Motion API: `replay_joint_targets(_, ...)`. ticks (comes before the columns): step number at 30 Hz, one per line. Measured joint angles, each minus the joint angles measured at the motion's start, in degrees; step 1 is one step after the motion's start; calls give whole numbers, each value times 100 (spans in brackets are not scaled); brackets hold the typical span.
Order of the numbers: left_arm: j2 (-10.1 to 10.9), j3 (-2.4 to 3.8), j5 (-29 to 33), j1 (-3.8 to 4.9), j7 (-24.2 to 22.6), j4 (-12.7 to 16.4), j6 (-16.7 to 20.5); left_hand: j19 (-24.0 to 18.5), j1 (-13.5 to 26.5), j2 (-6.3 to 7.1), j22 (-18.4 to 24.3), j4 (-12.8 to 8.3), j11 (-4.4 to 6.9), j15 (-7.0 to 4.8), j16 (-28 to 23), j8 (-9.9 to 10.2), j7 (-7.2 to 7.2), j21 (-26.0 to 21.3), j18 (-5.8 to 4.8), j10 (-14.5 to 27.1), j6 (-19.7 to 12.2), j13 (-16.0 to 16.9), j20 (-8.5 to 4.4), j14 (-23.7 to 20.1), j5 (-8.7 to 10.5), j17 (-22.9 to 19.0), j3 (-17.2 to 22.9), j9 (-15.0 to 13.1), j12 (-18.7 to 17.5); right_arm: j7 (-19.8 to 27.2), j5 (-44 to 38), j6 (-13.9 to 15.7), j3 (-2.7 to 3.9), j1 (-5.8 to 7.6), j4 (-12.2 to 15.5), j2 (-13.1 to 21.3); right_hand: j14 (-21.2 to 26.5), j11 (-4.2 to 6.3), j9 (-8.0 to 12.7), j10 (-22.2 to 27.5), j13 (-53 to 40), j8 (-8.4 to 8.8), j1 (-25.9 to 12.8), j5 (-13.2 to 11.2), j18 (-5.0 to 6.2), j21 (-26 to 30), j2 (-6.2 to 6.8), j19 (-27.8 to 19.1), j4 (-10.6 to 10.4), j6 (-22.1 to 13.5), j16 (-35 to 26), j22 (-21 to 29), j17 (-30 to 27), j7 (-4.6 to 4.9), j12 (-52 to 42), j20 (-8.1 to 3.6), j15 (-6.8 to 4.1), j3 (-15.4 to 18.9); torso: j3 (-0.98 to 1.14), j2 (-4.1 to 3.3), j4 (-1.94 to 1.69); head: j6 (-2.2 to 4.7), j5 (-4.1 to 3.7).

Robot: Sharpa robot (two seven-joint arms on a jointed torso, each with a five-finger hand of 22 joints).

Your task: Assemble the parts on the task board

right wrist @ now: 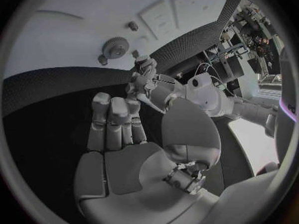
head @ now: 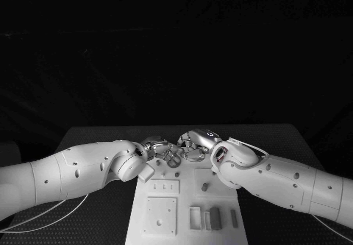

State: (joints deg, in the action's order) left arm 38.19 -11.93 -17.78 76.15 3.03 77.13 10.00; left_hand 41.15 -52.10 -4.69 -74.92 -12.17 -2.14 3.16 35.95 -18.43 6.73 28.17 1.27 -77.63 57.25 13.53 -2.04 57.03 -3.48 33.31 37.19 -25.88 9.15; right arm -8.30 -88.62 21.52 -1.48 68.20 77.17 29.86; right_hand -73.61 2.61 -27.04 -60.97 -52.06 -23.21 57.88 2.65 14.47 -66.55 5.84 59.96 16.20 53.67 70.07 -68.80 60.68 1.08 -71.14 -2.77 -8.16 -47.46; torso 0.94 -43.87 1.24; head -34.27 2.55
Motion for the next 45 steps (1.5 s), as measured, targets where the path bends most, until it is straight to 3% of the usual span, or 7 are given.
replay_joint_targets(6, -4, -3, -7, -3, 4, 3, 2, 0, 88, -12, 0, -46, 33, -40, 50, -61, -21, 29, 0, -73, 61, 42, -44, 40, 1, 19, 46, -58, 34, 63, 141, -3, -3, 1, -61, -1, 109, -151, -178, 152, 45, 233, -207, 224, 0, 34, 401, -75, 7, 186, -87, 31, -14, 107, 127, 73, 106, 283, 1, -1, 1, 0, 0)
replay_joint_targets(9, -2, 4, -13, 1, 4, -3, 3, 0, 98, -8, 0, -49, 40, -40, 71, -61, -28, 29, 0, -79, 69, 52, -43, 40, 1, 22, 48, -60, 57, 90, 207, -2, -11, -4, -69, 10, 211, -273, -138, 305, 84, 448, -247, 224, -55, 81, 509, -171, 26, 72, -133, 48, -14, 423, 236, 144, 208, 586, 2, 0, -3, 1, 0)
replay_joint_targets(13, 9, 13, -39, 13, 4, -39, 7, 20, 110, -4, 1, -71, 61, -62, 110, -61, -28, 50, -1, -101, 70, 66, -64, 62, 21, 27, 70, -63, 60, 124, 277, 40, -21, -20, -103, 72, 334, -383, -6, 476, 127, 651, -209, 178, -69, 159, 605, -330, 33, -127, -184, 69, -14, 635, 287, 205, 331, 841, 4, 0, -4, 1, 0)
replay_joint_targets(32, 157, 14, -751, 13, 162, -124, -106, 186, 275, 11, 2, -72, 183, -207, 387, -194, -71, 283, -85, -347, 195, 316, -228, 291, 22, 113, 70, -302, 327, 619, 915, 576, 2, -20, -224, 807, 530, -537, 132, 663, 251, 830, -43, 933, -70, 222, 658, -533, -15, -440, -223, 121, -55, 739, 287, 346, 459, 914, 12, 3, 7, -5, 51)
replay_joint_targets(37, 271, 14, -1224, 14, 332, 5, -194, 375, 305, 40, 2, -55, 314, -355, 722, -274, -101, 535, -85, -481, 225, 628, -286, 483, 23, 237, 53, -488, 758, 820, 1276, 615, 41, -9, -452, 898, 568, -537, 150, 702, 296, 830, -16, 1024, -68, 266, 631, -576, -31, -472, -257, 138, -92, 752, 287, 389, 461, 789, 15, 7, 6, -25, 64)
replay_joint_targets(40, 352, 14, -1473, 14, 458, 115, -238, 655, 293, 129, 2, -59, 415, -530, 1047, -361, -125, 822, -85, -602, 309, 951, -341, 743, -319, 344, 54, -644, 1221, 897, 1440, 619, 43, -7, -570, 919, 586, -537, 151, 702, 312, 830, -16, 1044, -65, 266, 631, -595, -31, -481, -285, 145, -103, 767, 287, 408, 479, 776, 15, 11, 1, -49, 76)
replay_joint_targets(45, 522, 14, -1880, 14, 697, 344, -289, 1137, 329, 171, -2, -117, 568, -911, 1896, -340, -208, 1537, -71, -596, 309, 2054, -494, 1201, -407, 608, 66, -891, 2722, 987, 1644, 618, 55, -3, -718, 917, 586, -557, 158, 722, 326, 830, -16, 1044, -65, 266, 631, -595, -30, -471, -285, 144, -117, 781, 287, 409, 479, 776, 22, 23, -7, -87, 94)
